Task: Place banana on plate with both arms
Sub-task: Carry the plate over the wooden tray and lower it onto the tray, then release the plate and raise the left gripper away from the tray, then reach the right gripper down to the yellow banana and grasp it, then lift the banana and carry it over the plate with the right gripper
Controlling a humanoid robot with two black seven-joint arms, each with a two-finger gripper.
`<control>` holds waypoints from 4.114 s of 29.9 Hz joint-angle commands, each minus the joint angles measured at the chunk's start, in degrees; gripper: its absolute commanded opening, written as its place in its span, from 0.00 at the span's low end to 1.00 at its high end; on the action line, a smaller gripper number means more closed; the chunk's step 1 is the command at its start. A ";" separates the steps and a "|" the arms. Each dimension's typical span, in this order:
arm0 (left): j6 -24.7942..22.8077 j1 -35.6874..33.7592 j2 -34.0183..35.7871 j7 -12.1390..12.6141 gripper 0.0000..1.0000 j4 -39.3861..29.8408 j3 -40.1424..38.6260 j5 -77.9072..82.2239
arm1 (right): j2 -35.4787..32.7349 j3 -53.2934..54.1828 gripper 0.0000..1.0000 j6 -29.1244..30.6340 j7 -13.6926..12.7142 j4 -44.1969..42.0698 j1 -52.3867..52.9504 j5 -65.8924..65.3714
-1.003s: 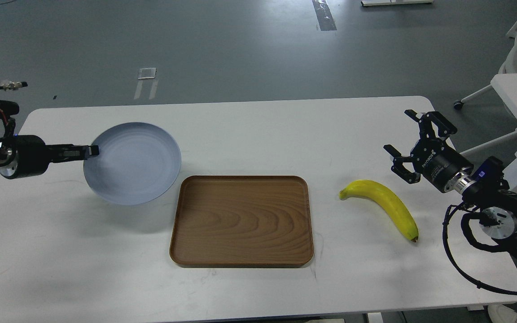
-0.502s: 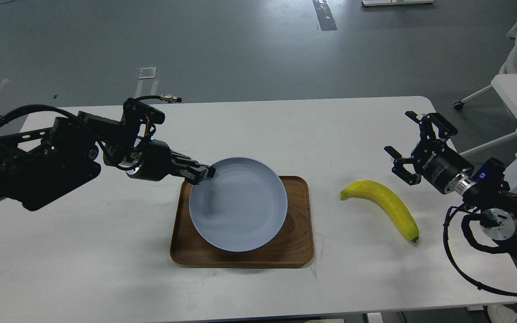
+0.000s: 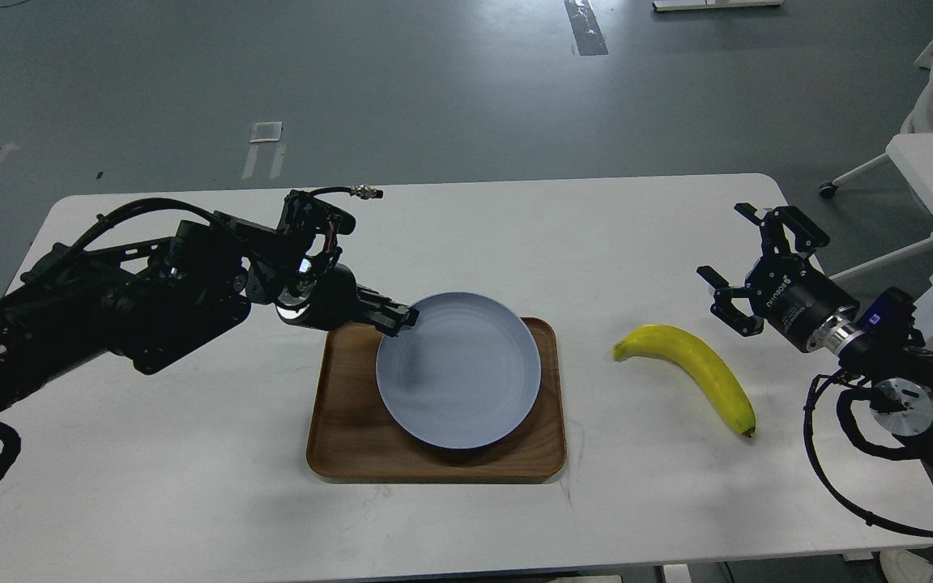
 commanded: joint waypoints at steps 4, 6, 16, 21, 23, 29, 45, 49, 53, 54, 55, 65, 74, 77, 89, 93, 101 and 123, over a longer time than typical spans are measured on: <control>0.00 0.06 0.02 -0.25 0.00 0.50 1.17 -0.20 | -0.12 -0.04 1.00 0.00 0.00 -0.18 0.17 -0.03; 0.00 -0.29 -0.07 -0.33 0.00 0.50 1.08 -0.81 | -0.12 -0.04 1.00 0.00 0.00 -0.18 0.17 -0.03; 0.00 -0.38 0.11 -0.33 0.89 0.41 0.55 -5.02 | -0.11 -0.04 1.00 0.00 0.00 0.00 0.09 -0.03; 0.00 -1.08 1.60 -0.42 0.98 0.76 -0.24 -19.50 | -0.20 -0.04 1.00 0.00 0.00 0.52 -0.09 -0.03; 0.00 -1.52 3.35 -0.51 0.98 1.03 -1.47 -31.09 | -0.20 -0.04 1.00 0.00 0.00 0.52 0.09 -0.03; 0.00 -0.82 7.84 -0.34 0.98 1.03 -5.24 -66.70 | 0.32 -0.04 1.00 0.00 0.00 0.52 0.53 -0.03; 0.00 15.09 8.81 3.79 0.98 5.60 -30.11 -82.63 | -5.54 -6.61 1.00 0.00 0.00 7.36 9.11 -11.59; 0.00 14.74 8.72 4.94 0.98 5.07 -30.65 -82.99 | -9.60 -14.35 1.00 0.00 0.00 11.68 19.67 -26.46; 0.00 14.56 8.55 5.20 0.98 4.98 -30.65 -82.99 | -10.40 -26.12 1.00 0.00 0.00 12.56 31.36 -39.65; 0.00 14.56 8.55 5.20 0.98 4.90 -30.65 -82.99 | -9.96 -31.11 1.00 0.00 0.00 12.65 34.68 -44.80; 0.00 14.56 8.46 5.20 0.98 4.90 -30.65 -82.90 | -9.70 -33.59 1.00 0.00 0.00 12.65 36.37 -47.64; 0.00 14.47 7.32 5.29 0.98 4.10 -30.13 -82.73 | 2.95 -59.70 1.00 -8.12 0.00 5.99 44.30 -66.38; 0.00 14.39 6.88 5.29 0.98 4.10 -30.21 -82.73 | 10.08 -64.82 1.00 -9.98 0.00 1.84 43.59 -66.65; 0.00 14.39 7.05 5.29 0.98 4.10 -30.30 -82.73 | 10.69 -64.91 0.99 -9.98 0.00 1.93 43.07 -66.48; 0.00 14.39 7.23 5.29 0.98 4.10 -30.47 -82.73 | 10.87 -67.19 0.39 -9.89 0.00 2.19 41.57 -66.56; 0.00 14.39 7.84 5.29 0.98 3.67 -30.47 -82.73 | 10.87 -67.98 0.18 -9.89 0.00 2.28 41.83 -66.56; 0.00 14.39 8.55 5.29 0.98 3.23 -30.56 -82.73 | 9.91 -67.46 0.05 -9.89 0.00 4.04 46.13 -65.86; 0.00 14.21 8.81 5.29 0.98 2.79 -30.74 -82.99 | 33.72 -71.15 0.09 -9.01 0.00 5.01 55.99 -36.25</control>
